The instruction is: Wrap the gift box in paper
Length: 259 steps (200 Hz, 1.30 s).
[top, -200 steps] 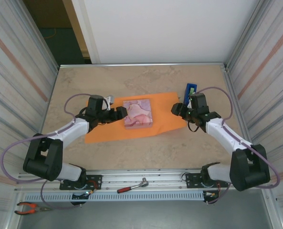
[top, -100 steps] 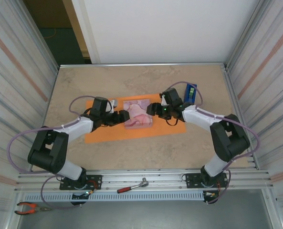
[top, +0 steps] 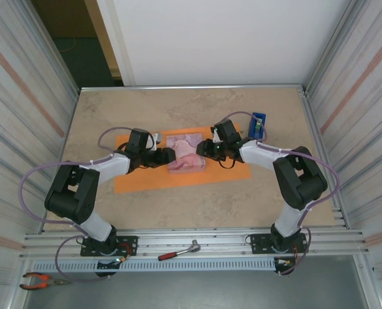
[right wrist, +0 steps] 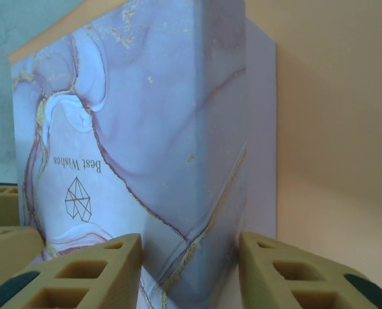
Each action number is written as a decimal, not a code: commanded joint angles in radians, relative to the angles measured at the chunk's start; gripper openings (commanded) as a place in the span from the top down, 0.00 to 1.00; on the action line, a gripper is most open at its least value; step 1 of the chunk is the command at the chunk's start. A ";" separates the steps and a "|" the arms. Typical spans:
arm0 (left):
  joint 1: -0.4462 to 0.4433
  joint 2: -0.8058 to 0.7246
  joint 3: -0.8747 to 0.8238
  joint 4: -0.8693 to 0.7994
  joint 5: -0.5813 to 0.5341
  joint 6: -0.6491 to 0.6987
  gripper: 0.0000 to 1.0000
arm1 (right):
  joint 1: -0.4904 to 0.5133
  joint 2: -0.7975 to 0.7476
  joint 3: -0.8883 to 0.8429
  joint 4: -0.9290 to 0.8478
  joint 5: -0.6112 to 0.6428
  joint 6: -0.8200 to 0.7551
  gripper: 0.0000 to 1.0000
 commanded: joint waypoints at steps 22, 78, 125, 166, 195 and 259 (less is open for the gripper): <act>-0.009 -0.004 0.057 0.011 0.035 0.023 0.47 | 0.011 0.013 0.057 0.008 -0.030 0.011 0.68; -0.009 0.016 0.098 -0.014 0.032 0.041 0.47 | 0.011 0.027 0.089 -0.001 -0.024 0.012 0.68; -0.009 0.040 0.097 -0.008 0.029 0.043 0.47 | 0.008 0.047 0.080 0.006 -0.024 0.018 0.67; -0.010 0.044 0.082 -0.001 0.026 0.043 0.46 | 0.006 0.056 0.061 0.013 -0.021 0.022 0.65; -0.006 0.039 0.071 -0.009 0.011 0.047 0.42 | 0.005 0.051 0.052 0.011 -0.023 0.022 0.60; 0.023 -0.005 0.066 -0.034 -0.004 0.059 0.32 | -0.026 -0.053 0.002 -0.032 0.011 0.013 0.37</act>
